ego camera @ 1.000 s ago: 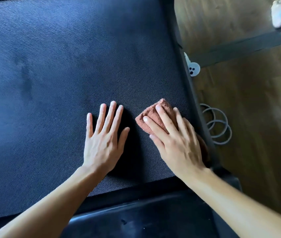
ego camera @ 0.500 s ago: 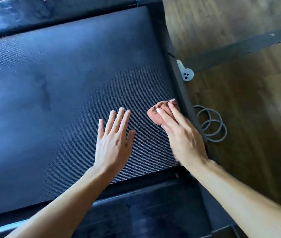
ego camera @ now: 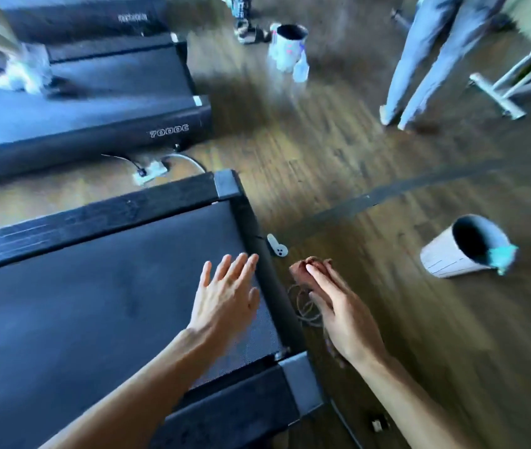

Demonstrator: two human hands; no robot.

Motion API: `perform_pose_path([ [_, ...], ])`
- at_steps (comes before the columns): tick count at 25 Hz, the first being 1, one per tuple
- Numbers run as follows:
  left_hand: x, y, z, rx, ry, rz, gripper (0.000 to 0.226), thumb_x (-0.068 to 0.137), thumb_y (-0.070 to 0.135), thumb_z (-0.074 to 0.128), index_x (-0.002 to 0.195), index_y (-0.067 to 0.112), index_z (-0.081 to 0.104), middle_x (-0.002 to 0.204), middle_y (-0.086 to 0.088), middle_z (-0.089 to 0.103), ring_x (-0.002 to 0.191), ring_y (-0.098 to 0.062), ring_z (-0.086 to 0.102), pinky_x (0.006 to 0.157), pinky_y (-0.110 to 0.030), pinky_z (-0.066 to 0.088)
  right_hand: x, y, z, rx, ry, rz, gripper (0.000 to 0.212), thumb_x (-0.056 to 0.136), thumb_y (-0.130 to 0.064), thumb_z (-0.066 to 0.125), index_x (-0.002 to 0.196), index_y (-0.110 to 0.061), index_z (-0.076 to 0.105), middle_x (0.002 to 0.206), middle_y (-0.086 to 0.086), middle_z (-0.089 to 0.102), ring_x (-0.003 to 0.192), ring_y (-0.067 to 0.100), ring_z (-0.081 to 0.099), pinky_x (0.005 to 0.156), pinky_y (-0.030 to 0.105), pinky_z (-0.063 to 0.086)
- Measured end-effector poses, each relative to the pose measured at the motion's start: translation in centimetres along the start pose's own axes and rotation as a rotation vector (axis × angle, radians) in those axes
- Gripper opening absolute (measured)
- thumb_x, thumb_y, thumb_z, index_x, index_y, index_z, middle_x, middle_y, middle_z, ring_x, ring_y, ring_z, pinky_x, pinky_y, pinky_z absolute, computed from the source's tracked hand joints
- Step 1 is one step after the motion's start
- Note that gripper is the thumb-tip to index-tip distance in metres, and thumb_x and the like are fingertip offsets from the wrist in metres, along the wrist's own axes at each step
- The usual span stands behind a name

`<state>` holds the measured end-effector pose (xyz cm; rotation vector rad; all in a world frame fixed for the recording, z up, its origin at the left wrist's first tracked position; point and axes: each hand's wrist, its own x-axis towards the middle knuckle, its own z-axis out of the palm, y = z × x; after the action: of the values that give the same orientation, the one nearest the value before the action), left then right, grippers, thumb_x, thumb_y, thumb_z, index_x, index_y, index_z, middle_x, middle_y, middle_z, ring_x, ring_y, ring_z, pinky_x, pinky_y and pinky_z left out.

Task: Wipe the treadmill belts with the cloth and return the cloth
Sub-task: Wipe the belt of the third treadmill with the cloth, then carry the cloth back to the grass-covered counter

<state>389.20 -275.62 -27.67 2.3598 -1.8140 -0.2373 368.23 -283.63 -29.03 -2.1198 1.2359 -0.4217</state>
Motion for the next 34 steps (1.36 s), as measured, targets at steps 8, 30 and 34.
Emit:
perform_pose_path([
  [8, -2.5, 6.8, -18.1, 0.018, 0.033, 0.151, 0.035, 0.094, 0.037, 0.043, 0.118, 0.020, 0.060, 0.115, 0.002, 0.066, 0.110, -0.024, 0.059, 0.094, -0.036, 0.039, -6.5, -10.0, -14.2, 0.176, 0.120, 0.158, 0.050, 0.095, -0.013, 0.057, 0.139, -0.035, 0.049, 0.148, -0.011, 0.045, 0.135, 0.015, 0.044, 0.114, 0.038, 0.033],
  [30, 6.3, 45.1, -18.4, -0.062, -0.103, 0.711, 0.032, 0.094, 0.039, 0.047, 0.121, 0.028, 0.058, 0.121, -0.001, 0.066, 0.109, -0.027, 0.061, 0.088, -0.035, 0.044, -18.6, 7.2, -39.6, 0.143, 0.662, 0.531, 0.046, 0.096, -0.017, 0.057, 0.140, -0.029, 0.050, 0.139, -0.011, 0.054, 0.127, 0.010, 0.051, 0.092, 0.014, 0.031],
  [34, 11.6, 60.8, -15.2, -0.035, -0.161, 0.805, 0.030, 0.094, 0.037, 0.047, 0.120, 0.028, 0.059, 0.120, -0.001, 0.066, 0.110, -0.028, 0.060, 0.086, -0.032, 0.042, -19.1, 18.0, -48.4, 0.116, 0.733, 0.650, 0.046, 0.098, -0.024, 0.054, 0.142, -0.036, 0.046, 0.146, -0.015, 0.046, 0.132, 0.009, 0.046, 0.096, 0.015, 0.031],
])
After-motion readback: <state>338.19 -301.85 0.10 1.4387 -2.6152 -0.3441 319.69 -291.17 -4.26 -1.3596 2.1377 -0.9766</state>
